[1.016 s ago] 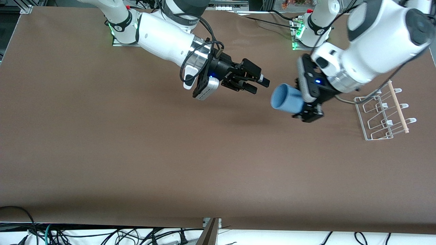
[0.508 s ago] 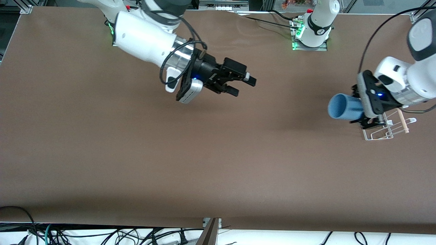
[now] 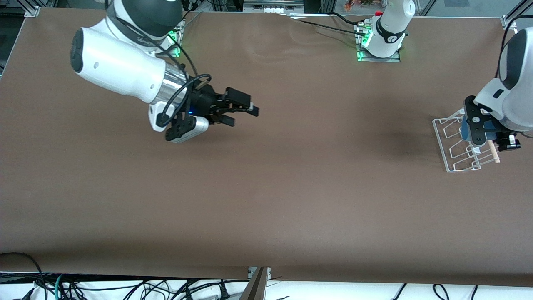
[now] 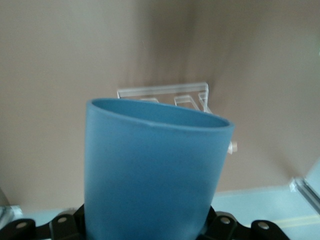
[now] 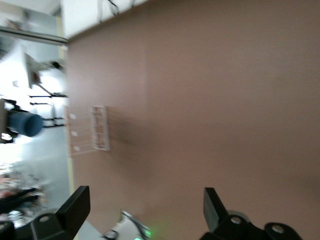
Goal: Transfer cup to left arm and place on rack
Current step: 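Carry the cup to the rack while the right gripper withdraws, then lower the cup onto a rack peg and open the left gripper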
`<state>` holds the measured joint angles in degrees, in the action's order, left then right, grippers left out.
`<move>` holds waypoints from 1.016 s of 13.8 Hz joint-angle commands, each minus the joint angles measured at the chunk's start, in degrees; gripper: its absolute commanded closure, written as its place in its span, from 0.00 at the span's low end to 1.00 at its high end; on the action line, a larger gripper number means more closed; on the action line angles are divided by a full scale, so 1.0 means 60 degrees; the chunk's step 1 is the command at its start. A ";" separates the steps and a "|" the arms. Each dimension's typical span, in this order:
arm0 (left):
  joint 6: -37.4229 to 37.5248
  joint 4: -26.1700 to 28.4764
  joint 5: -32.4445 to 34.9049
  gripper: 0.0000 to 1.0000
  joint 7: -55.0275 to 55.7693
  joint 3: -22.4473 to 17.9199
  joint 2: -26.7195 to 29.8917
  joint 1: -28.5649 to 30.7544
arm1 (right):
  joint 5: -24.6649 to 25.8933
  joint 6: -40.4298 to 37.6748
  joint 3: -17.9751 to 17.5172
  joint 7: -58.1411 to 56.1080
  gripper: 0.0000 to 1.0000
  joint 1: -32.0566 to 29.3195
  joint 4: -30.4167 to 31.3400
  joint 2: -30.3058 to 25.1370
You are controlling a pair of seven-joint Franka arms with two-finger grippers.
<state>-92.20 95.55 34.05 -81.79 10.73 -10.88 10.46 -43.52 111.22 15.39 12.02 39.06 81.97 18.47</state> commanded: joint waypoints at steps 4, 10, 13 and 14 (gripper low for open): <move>-0.0043 0.3125 0.4073 1.00 0.1527 0.0217 0.1138 0.0074 | 0.3859 -0.1866 0.1169 -0.0625 0.00 0.0067 0.0357 -0.0178; 0.0030 0.6366 0.7301 1.00 0.5394 0.1082 0.1506 0.0015 | 0.6359 -0.2568 0.2354 -0.1181 0.00 0.0038 0.0372 -0.0222; 0.0059 0.7434 0.8428 1.00 0.6915 0.1082 0.1462 0.0029 | 0.6344 -0.2686 0.3321 -0.1256 0.00 -0.0107 0.0241 -0.0207; 0.0059 0.7714 0.8707 1.00 0.7488 0.1082 0.1418 0.0044 | 0.6359 -0.2701 0.3483 -0.1242 0.00 -0.0297 0.0095 -0.0207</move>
<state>-91.94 136.88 82.20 -42.55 17.12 -4.70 10.50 -6.09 96.32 34.68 5.28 38.55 83.65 18.27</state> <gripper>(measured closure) 0.256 0.000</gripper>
